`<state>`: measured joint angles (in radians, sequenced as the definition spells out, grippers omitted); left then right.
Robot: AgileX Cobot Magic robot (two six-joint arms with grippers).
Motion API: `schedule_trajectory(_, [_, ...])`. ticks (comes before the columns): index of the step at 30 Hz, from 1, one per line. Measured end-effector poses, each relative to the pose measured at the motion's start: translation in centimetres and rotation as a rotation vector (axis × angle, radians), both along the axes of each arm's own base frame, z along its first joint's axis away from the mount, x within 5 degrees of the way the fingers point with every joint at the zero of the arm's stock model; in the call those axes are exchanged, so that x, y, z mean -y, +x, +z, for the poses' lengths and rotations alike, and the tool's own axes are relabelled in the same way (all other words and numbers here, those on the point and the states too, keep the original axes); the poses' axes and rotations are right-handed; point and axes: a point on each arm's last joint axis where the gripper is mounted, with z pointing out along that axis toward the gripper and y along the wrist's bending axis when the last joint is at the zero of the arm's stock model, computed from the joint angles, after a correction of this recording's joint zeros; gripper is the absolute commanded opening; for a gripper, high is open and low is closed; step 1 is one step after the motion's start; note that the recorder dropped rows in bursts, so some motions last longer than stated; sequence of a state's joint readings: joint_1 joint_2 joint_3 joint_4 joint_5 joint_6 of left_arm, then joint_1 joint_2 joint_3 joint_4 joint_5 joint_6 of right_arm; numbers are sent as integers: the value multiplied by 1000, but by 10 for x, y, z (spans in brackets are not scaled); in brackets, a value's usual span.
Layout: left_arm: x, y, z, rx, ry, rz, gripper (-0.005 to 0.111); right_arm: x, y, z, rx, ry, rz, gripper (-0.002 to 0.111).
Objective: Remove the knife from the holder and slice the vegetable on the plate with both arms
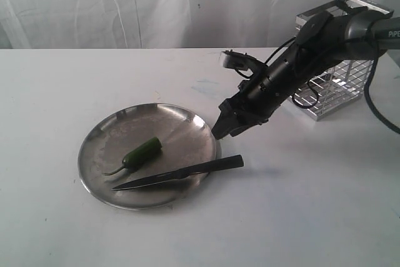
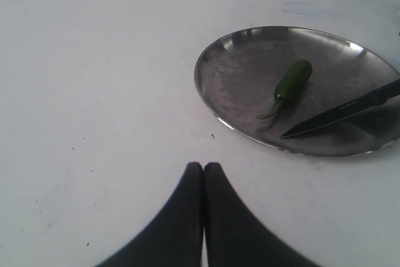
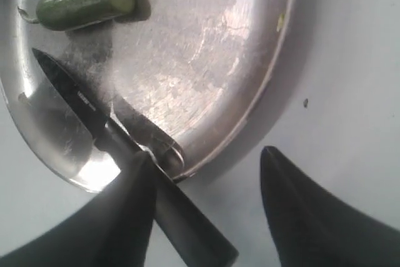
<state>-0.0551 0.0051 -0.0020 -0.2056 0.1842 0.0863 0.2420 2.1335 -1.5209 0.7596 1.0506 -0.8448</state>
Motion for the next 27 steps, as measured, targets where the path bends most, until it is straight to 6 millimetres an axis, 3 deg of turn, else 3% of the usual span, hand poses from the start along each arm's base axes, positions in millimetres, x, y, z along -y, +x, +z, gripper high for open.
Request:
schedule_trajectory(7, [0,0,0,0,0,0,0,2,1,-1,11,-26,-9,66])
schedule_trajectory(27, [0,0,0,0,0,0,0,1,-3,1,-51,-23,16,66])
